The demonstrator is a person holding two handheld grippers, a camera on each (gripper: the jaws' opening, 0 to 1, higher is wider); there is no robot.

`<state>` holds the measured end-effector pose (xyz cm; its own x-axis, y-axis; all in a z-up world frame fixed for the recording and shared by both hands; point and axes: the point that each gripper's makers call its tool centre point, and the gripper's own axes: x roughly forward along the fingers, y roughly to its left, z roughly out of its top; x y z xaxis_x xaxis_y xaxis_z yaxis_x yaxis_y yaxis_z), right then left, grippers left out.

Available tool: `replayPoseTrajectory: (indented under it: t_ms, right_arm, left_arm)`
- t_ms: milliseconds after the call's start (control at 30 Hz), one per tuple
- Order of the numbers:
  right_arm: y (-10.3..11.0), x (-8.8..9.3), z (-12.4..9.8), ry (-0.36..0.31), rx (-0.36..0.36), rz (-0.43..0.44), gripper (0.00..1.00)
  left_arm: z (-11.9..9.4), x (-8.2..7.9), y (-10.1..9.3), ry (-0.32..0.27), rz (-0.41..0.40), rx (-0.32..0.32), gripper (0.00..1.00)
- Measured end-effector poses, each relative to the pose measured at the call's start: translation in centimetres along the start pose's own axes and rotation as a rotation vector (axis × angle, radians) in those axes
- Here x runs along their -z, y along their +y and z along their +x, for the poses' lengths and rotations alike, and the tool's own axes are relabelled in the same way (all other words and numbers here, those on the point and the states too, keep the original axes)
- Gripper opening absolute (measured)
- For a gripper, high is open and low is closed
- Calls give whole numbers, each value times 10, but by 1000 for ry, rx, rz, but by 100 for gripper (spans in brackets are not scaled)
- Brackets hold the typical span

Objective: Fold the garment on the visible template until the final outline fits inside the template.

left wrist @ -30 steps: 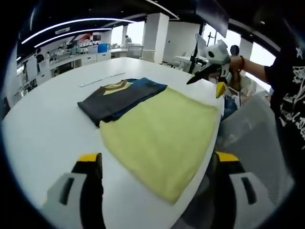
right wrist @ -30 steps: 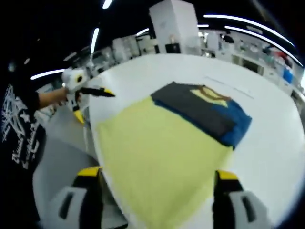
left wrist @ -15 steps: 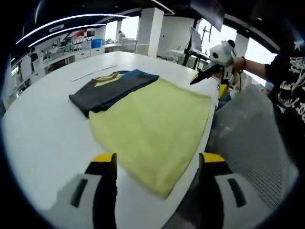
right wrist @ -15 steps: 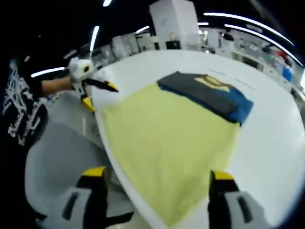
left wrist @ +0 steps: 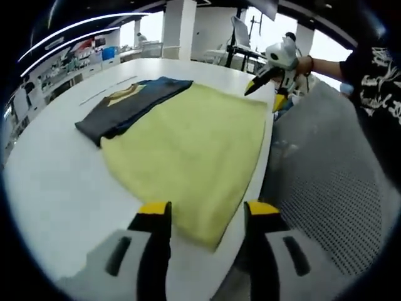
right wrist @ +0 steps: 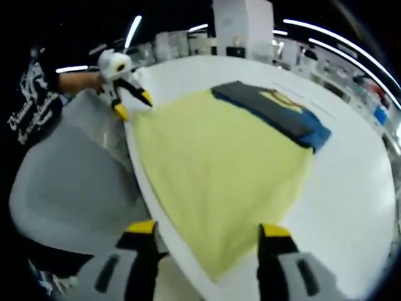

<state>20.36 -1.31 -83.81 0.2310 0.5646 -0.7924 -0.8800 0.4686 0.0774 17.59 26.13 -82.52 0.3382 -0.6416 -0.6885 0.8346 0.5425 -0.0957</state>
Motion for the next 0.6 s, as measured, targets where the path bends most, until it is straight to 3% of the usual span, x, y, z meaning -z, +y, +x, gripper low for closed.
replayPoseTrajectory:
  t_ms: [267, 467, 600]
  right_arm:
    - [-2, 14, -1, 60, 4, -50, 53]
    - [-2, 18, -1, 59, -3, -39, 50]
    - [-3, 25, -1, 92, 11, -81, 47]
  left_arm:
    - [2, 14, 7, 79, 60, -35, 33]
    - [3, 20, 0, 109, 100, -14, 34]
    - [4, 19, 2, 115, 127, -24, 32]
